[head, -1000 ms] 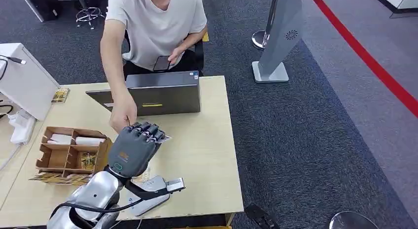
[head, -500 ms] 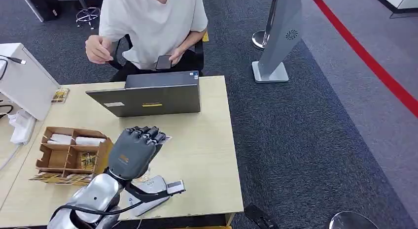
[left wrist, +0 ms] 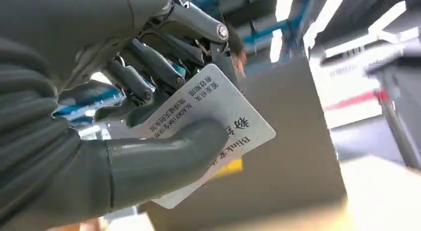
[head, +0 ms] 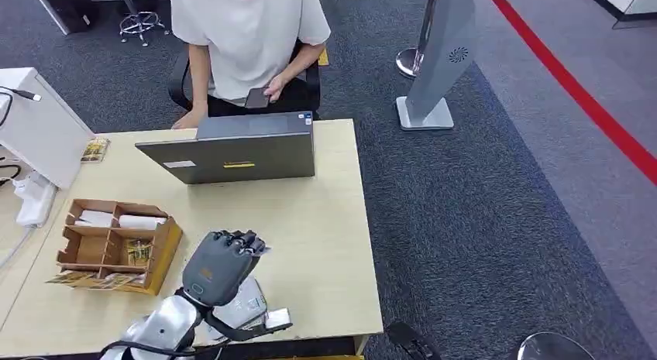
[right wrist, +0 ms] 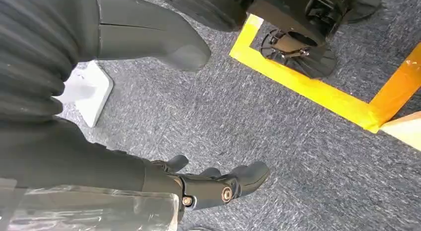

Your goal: Pass the card to the sensor for recognition and then transmit it.

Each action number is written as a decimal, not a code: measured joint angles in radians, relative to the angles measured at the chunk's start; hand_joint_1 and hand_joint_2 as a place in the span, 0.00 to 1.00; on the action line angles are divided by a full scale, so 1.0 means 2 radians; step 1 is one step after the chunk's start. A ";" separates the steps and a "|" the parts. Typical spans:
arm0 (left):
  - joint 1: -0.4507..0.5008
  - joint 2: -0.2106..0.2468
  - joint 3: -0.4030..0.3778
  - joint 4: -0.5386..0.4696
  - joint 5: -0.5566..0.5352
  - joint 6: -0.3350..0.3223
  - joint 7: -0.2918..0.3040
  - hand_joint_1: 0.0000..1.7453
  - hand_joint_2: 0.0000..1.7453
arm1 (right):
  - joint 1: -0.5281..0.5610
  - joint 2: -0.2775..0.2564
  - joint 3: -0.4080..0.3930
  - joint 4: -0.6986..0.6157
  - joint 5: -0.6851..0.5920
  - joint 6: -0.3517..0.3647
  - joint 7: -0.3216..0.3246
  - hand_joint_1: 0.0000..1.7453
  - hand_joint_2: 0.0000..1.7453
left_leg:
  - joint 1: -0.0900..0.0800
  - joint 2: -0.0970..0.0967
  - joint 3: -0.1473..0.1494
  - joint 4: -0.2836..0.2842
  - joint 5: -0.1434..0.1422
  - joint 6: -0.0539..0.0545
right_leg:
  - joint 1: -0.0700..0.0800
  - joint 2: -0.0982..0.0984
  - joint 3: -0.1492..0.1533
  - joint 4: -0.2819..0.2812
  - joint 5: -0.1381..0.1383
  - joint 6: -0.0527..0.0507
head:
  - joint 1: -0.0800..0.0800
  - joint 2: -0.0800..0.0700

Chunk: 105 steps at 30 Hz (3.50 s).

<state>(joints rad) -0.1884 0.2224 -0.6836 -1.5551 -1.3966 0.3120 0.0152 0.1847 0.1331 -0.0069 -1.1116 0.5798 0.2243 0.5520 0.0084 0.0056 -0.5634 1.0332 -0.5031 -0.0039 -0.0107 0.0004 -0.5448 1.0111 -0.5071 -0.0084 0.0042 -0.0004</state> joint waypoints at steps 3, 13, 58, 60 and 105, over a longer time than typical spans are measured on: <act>0.011 0.000 0.000 0.026 0.000 0.003 -0.001 1.00 1.00 | 0.000 0.000 -0.005 0.000 0.000 0.003 0.001 0.00 1.00 | 0.000 0.000 0.000 0.000 0.000 0.000 | 0.000 0.000 0.000 0.000 0.000 0.000 | 0.000 0.000; 0.033 -0.005 0.000 0.075 0.001 0.003 -0.002 1.00 1.00 | -0.002 0.000 -0.013 0.000 0.005 0.007 0.001 0.00 1.00 | 0.000 0.000 0.000 0.000 0.000 0.000 | 0.000 0.000 0.000 0.000 0.000 0.000 | 0.000 0.000; -0.140 -0.008 0.009 -0.020 -0.038 -0.057 0.035 1.00 1.00 | -0.050 0.007 -0.023 0.064 0.017 -0.003 -0.025 0.00 1.00 | 0.000 -0.001 -0.001 0.000 0.001 0.000 | 0.000 -0.001 0.000 0.000 0.001 0.000 | 0.000 0.000; -0.170 -0.007 0.009 -0.020 -0.047 -0.068 0.038 1.00 1.00 | -0.057 0.007 -0.018 0.072 0.014 -0.005 -0.027 0.00 1.00 | 0.000 -0.001 -0.001 0.000 0.002 0.000 | 0.000 -0.001 0.000 0.000 0.002 0.000 | 0.000 0.000; -0.237 0.007 0.021 0.098 -0.052 -0.113 0.070 0.00 1.00 | -0.070 0.003 -0.004 0.105 -0.011 -0.016 -0.005 0.00 1.00 | 0.000 0.000 0.002 0.000 0.003 0.000 | 0.000 0.000 -0.002 0.001 0.002 0.000 | 0.000 0.000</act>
<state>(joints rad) -0.6621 0.2368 -0.6420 -1.3589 -1.5007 0.0862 0.1553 0.0440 0.1396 -0.0156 -0.9018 0.5577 0.1923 0.5421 0.0088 0.0050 -0.5603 1.0337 -0.4980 -0.0031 -0.0104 0.0004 -0.5480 1.0123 -0.5025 -0.0093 0.0046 -0.0004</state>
